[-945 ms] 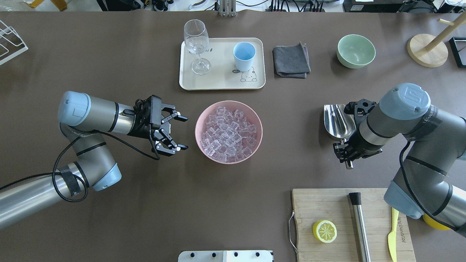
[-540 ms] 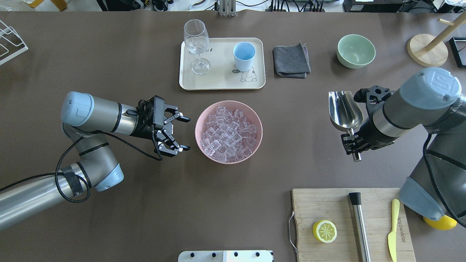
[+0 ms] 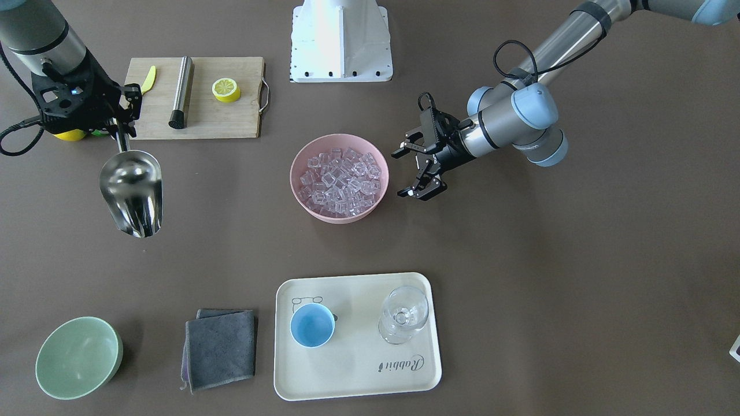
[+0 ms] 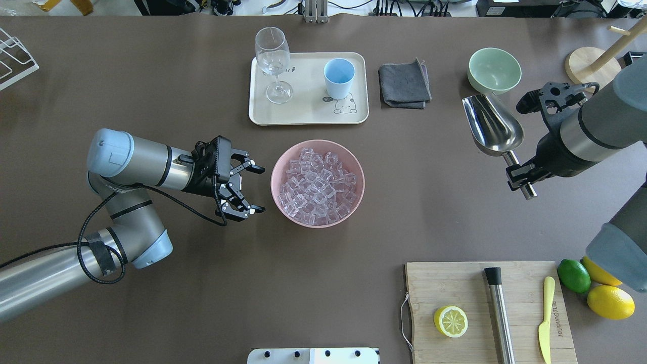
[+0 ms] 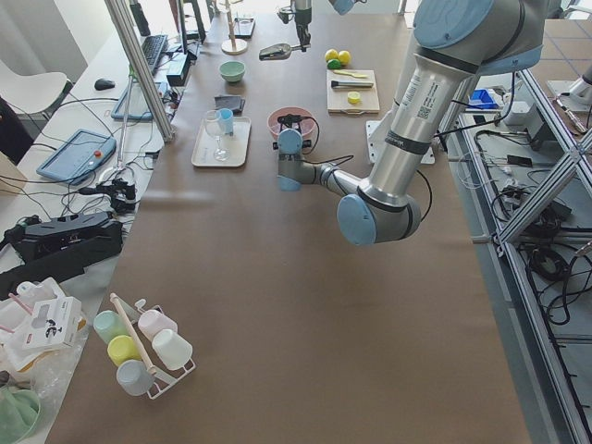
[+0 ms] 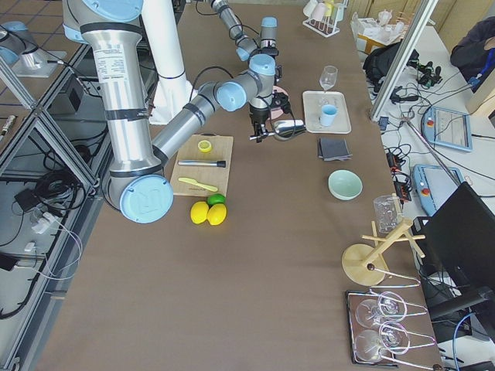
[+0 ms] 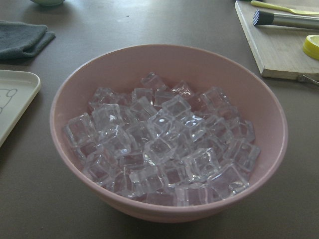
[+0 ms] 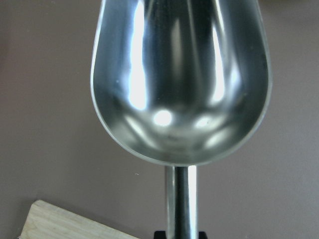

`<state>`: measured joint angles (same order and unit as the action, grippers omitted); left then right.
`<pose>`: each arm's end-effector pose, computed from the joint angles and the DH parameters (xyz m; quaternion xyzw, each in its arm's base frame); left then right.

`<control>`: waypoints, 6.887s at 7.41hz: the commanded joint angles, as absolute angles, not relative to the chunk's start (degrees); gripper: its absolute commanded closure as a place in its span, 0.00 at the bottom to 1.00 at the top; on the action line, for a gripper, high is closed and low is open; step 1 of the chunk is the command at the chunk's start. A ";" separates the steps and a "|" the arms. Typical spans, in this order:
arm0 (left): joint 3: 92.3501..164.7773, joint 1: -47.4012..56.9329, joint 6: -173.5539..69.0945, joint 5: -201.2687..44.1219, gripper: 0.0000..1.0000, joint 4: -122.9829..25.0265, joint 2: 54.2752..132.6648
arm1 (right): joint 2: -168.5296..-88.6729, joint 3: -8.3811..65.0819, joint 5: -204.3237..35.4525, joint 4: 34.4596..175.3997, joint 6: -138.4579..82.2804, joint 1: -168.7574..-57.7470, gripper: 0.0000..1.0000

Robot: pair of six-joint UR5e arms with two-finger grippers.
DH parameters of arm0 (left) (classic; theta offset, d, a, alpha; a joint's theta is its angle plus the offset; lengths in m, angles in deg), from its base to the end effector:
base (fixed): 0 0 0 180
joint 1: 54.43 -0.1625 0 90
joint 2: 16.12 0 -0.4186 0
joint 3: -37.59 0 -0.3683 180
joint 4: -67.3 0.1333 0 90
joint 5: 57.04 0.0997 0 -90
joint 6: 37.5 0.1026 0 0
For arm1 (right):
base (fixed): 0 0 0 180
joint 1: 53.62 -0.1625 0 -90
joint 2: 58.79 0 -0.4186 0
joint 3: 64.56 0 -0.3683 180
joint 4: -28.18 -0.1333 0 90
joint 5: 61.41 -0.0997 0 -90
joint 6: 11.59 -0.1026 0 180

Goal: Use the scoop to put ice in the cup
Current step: 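Lift the scoop with the right gripper and carry it to the pink bowl, then dip the scoop into the ice cubes with the right gripper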

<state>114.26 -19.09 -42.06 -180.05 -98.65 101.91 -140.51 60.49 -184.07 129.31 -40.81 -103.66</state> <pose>0.4756 -0.4321 0.3379 0.4941 0.5105 0.4684 0.5252 -0.2348 -0.4016 0.3440 0.0657 -0.3735 -0.1639 0.9107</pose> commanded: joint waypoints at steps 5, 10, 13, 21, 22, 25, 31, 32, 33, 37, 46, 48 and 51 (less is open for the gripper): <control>121.00 -21.55 -41.72 -178.86 0.02 -91.08 99.19 | -119.50 66.48 -191.84 163.08 -27.67 -94.14 1.00; 121.18 -21.56 -41.98 -173.78 0.02 -102.55 96.38 | -101.64 53.33 -187.73 185.36 -12.27 -91.59 1.00; 121.00 -21.56 -41.72 -173.93 0.02 -105.31 95.76 | -97.38 45.59 -182.02 190.68 -1.44 -89.39 1.00; 116.70 -22.00 -41.98 -172.79 0.02 -107.69 95.67 | -85.88 25.30 -175.06 194.92 8.98 -89.39 1.00; 115.48 -22.26 -41.98 -172.71 0.02 -107.69 96.28 | -85.34 23.79 -174.97 194.82 8.98 -89.39 1.00; 113.80 -22.35 -41.89 -170.24 0.02 -108.04 97.25 | -85.16 20.98 -174.00 192.38 8.98 -89.39 1.00; 112.04 -22.00 -41.81 -170.24 0.02 -110.50 97.16 | -82.61 15.43 -173.65 191.22 8.54 -89.39 1.00; 112.04 -21.91 -41.81 -170.16 0.02 -110.68 97.08 | -82.52 14.99 -173.65 191.22 8.19 -88.96 1.00; 112.04 -21.82 -41.89 -170.50 0.02 -111.29 96.99 | -82.52 14.64 -173.56 191.22 8.10 -88.60 1.00; 111.42 -21.65 -41.98 -170.34 0.02 -110.94 97.43 | -81.91 12.61 -173.30 191.22 7.05 -86.41 1.00; 110.46 -20.15 -41.89 -170.42 0.02 -111.03 99.09 | -82.17 8.83 -172.60 183.24 3.27 -84.91 1.00; 108.18 -20.85 -41.72 -170.59 0.02 -111.03 101.03 | -82.52 8.83 -172.51 181.91 3.00 -84.65 1.00; 108.17 -21.91 -41.72 -170.68 0.02 -111.29 101.03 | -82.61 8.83 -172.42 180.42 2.65 -84.65 1.00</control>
<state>108.24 -21.83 -41.72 -170.62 -111.20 100.99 -82.57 8.84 -172.44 181.36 2.88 -84.65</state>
